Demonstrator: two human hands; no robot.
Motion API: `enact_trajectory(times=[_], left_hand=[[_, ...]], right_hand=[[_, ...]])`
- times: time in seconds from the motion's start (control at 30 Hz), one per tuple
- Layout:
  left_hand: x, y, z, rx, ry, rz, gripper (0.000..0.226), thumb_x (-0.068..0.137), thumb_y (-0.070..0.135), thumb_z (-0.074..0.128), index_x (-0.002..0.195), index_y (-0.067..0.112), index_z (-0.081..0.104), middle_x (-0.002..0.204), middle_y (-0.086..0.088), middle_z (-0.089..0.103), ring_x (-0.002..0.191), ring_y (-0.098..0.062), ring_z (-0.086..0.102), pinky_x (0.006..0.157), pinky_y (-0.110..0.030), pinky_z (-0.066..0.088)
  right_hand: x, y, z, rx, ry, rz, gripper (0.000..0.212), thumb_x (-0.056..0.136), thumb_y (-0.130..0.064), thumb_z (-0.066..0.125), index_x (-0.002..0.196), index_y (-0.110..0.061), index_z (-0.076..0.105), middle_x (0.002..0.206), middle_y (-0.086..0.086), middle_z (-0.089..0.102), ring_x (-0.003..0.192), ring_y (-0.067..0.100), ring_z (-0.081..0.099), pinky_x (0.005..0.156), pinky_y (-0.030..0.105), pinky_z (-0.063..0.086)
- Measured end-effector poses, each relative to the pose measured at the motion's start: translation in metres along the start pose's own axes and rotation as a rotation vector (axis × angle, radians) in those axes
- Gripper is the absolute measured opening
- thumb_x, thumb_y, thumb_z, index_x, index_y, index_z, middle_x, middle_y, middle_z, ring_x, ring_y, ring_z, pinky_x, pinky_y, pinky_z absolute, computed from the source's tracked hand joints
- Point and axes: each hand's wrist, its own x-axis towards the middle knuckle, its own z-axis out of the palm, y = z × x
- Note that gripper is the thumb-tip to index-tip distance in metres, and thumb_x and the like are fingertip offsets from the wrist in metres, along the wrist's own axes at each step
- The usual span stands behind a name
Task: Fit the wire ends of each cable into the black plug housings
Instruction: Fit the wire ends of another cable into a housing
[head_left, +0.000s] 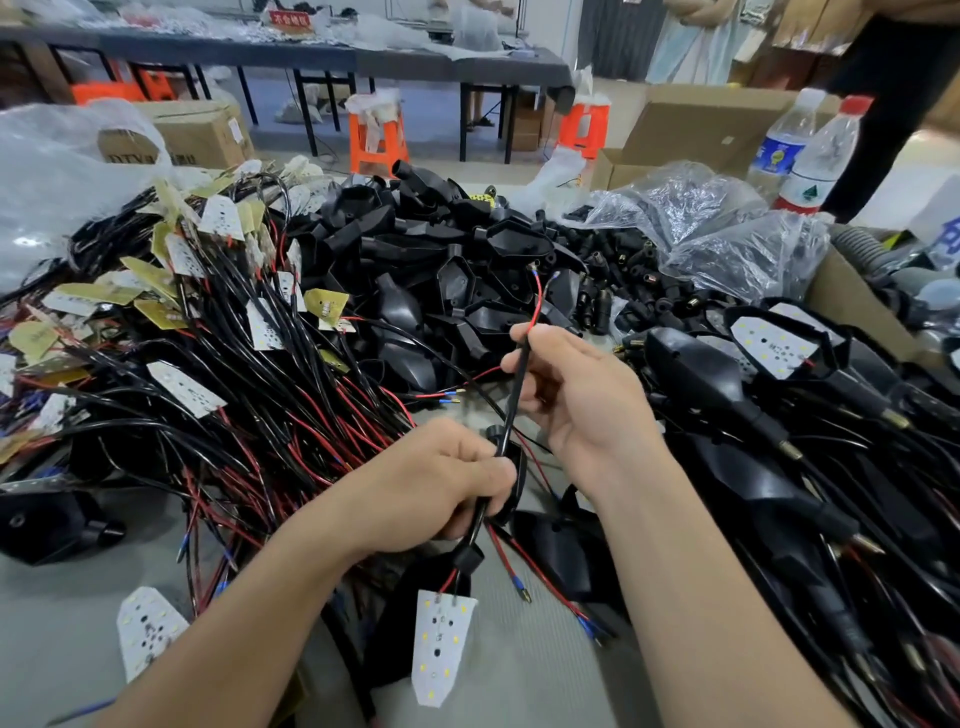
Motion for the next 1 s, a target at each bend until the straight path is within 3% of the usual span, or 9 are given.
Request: enact_trajectory(times=[0.13, 0.27, 0.37, 0.43, 0.53, 0.7, 0.87, 0.93, 1.0], left_hand=[[0.0, 0.0, 0.001, 0.031, -0.042, -0.016, 0.036, 0.091, 0.035, 0.057, 0.059, 0.018, 0.061, 0.043, -0.003, 0.047, 0.035, -0.012, 0.036, 0.041, -0.018, 0.03], [-0.004, 0.004, -0.009, 0.04, -0.159, 0.013, 0.036, 0.089, 0.034, 0.064, 0.057, 0.018, 0.06, 0.054, -0.02, 0.033, 0.049, -0.03, 0.026, 0.05, -0.032, 0.021], [-0.006, 0.002, -0.013, 0.036, -0.187, 0.021, 0.035, 0.091, 0.043, 0.064, 0.066, 0.019, 0.072, 0.054, -0.015, 0.039, 0.052, -0.035, 0.029, 0.051, -0.035, 0.023], [-0.004, -0.002, -0.006, 0.035, -0.094, 0.014, 0.037, 0.1, 0.041, 0.058, 0.078, 0.022, 0.08, 0.051, -0.008, 0.051, 0.046, -0.024, 0.039, 0.047, -0.024, 0.031], [0.007, -0.008, 0.0, -0.004, 0.218, 0.002, 0.037, 0.107, 0.031, 0.054, 0.098, 0.0, 0.074, 0.052, 0.0, 0.06, 0.042, -0.012, 0.047, 0.045, -0.019, 0.039], [0.014, -0.004, -0.008, -0.395, 0.592, 0.065, 0.021, 0.105, 0.011, 0.056, 0.105, 0.017, 0.076, 0.079, -0.006, 0.072, 0.059, -0.012, 0.063, 0.051, -0.023, 0.053], [0.012, -0.01, -0.018, -0.32, 0.75, 0.152, 0.024, 0.098, 0.009, 0.067, 0.089, 0.023, 0.083, 0.076, -0.018, 0.072, 0.055, -0.009, 0.057, 0.052, -0.019, 0.049], [0.013, -0.012, -0.02, -0.284, 0.788, 0.174, 0.018, 0.092, 0.013, 0.073, 0.081, 0.024, 0.083, 0.067, -0.008, 0.07, 0.053, -0.007, 0.054, 0.051, -0.017, 0.045], [0.012, -0.013, -0.025, -0.233, 0.866, 0.168, 0.009, 0.083, 0.026, 0.077, 0.076, 0.03, 0.082, 0.062, 0.001, 0.071, 0.051, -0.007, 0.057, 0.051, -0.018, 0.045]], right_hand=[[0.006, 0.0, -0.003, 0.072, 0.119, -0.019, 0.02, 0.098, -0.008, 0.06, 0.083, -0.009, 0.073, 0.072, 0.009, 0.072, 0.053, 0.013, 0.052, 0.046, 0.021, 0.041], [0.009, 0.005, 0.001, 0.044, 0.219, -0.091, 0.021, 0.096, -0.004, 0.062, 0.078, -0.01, 0.072, 0.067, 0.006, 0.072, 0.049, 0.01, 0.052, 0.045, 0.02, 0.043], [0.009, 0.007, 0.002, 0.016, 0.208, -0.1, 0.023, 0.096, -0.004, 0.062, 0.076, -0.01, 0.071, 0.064, 0.004, 0.07, 0.049, 0.01, 0.051, 0.045, 0.021, 0.043], [0.009, 0.006, 0.001, -0.07, 0.204, -0.11, 0.023, 0.096, -0.006, 0.062, 0.076, -0.01, 0.071, 0.062, 0.003, 0.068, 0.049, 0.011, 0.051, 0.046, 0.021, 0.043], [0.006, 0.007, 0.001, -0.207, 0.159, -0.146, 0.019, 0.095, -0.006, 0.064, 0.079, -0.007, 0.073, 0.061, 0.003, 0.068, 0.049, 0.011, 0.052, 0.047, 0.02, 0.044], [-0.001, 0.015, 0.009, -0.465, -0.073, -0.164, 0.016, 0.091, -0.008, 0.071, 0.077, -0.011, 0.079, 0.062, 0.008, 0.069, 0.05, 0.009, 0.053, 0.049, 0.019, 0.043], [-0.007, 0.024, 0.019, -0.724, -0.221, -0.189, 0.016, 0.083, -0.026, 0.074, 0.067, -0.026, 0.077, 0.062, 0.012, 0.066, 0.057, 0.011, 0.048, 0.06, 0.031, 0.039], [-0.008, 0.023, 0.021, -0.769, -0.242, -0.194, 0.015, 0.08, -0.031, 0.072, 0.068, -0.025, 0.077, 0.066, 0.013, 0.068, 0.058, 0.015, 0.05, 0.06, 0.035, 0.042], [-0.005, 0.022, 0.017, -0.816, -0.126, -0.257, 0.014, 0.082, -0.032, 0.07, 0.072, -0.025, 0.078, 0.062, 0.001, 0.069, 0.056, 0.005, 0.053, 0.058, 0.029, 0.044]])
